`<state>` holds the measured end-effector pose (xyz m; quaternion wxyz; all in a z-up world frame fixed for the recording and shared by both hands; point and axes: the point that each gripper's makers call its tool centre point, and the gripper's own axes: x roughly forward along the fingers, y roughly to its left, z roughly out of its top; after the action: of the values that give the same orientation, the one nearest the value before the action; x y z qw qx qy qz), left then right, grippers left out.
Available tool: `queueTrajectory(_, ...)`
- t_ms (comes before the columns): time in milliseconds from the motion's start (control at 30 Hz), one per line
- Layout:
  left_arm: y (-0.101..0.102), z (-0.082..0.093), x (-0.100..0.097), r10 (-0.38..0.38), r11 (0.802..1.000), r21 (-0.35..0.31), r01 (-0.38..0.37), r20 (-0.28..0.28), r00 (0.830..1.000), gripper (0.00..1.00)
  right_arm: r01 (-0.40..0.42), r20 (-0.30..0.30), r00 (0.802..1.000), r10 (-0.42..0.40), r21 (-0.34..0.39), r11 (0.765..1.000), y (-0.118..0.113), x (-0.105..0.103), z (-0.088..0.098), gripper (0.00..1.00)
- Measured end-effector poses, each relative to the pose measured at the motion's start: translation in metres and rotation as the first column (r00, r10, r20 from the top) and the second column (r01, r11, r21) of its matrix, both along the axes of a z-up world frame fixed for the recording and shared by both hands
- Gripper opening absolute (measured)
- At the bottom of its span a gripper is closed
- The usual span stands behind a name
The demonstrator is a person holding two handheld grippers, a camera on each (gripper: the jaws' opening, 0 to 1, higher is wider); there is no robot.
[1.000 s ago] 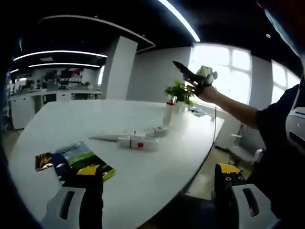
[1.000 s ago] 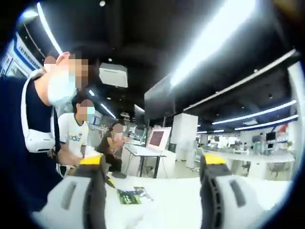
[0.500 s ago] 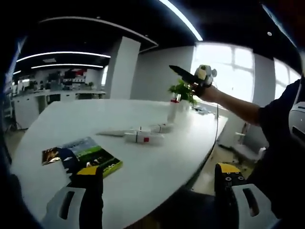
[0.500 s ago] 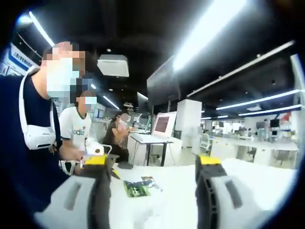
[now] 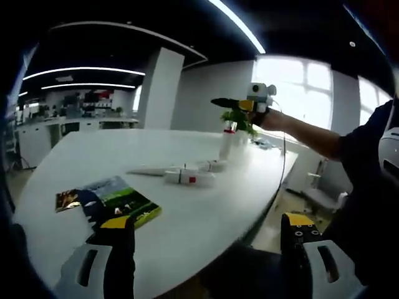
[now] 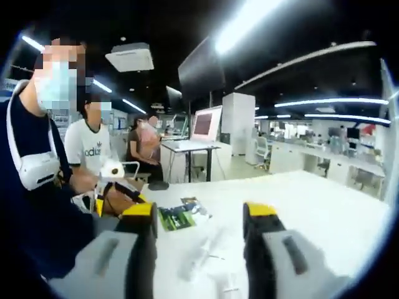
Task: Arrange the skincare products in the storage area until every visible bottle or jar stands upright without overlapping.
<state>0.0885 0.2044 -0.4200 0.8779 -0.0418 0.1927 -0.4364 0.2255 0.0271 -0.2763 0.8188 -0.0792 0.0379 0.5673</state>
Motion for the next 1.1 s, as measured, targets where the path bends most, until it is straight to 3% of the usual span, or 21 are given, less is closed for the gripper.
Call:
queueTrajectory(200,0.005,0.0,-0.004,0.002,1.0,-0.003,-0.002,0.004,1.0,0.99,0.046,-0.051,0.998,-0.047,-0.02,0.999,0.01,0.01,-0.014,0.6)
queueTrajectory(267,0.008,-0.001,-0.004,0.006,1.0,0.003,-0.006,0.008,1.0,0.99,0.081,-0.095,0.992,-0.085,-0.038,0.996,0.011,0.015,-0.021,0.63)
queueTrajectory(367,0.011,-0.002,-0.003,0.009,1.0,-0.001,-0.009,0.006,1.0,0.99,0.136,-0.074,0.987,-0.142,-0.085,0.987,0.012,0.025,-0.029,0.61)
queueTrajectory(433,0.01,-0.001,-0.004,0.008,1.0,-0.006,-0.008,0.005,1.0,0.99,0.158,-0.109,0.98,-0.167,-0.085,0.984,0.014,0.028,-0.033,0.6)
queueTrajectory(700,0.009,-0.003,-0.008,-0.009,1.0,-0.012,0.009,0.001,1.0,0.99,0.162,-0.162,0.969,-0.185,-0.143,0.976,0.029,0.031,-0.058,0.6)
queueTrajectory(1100,0.015,-0.006,-0.011,-0.002,1.0,-0.028,0.002,-0.004,1.0,0.99,0.181,-0.191,0.955,-0.225,-0.224,0.958,0.036,0.041,-0.087,0.6)
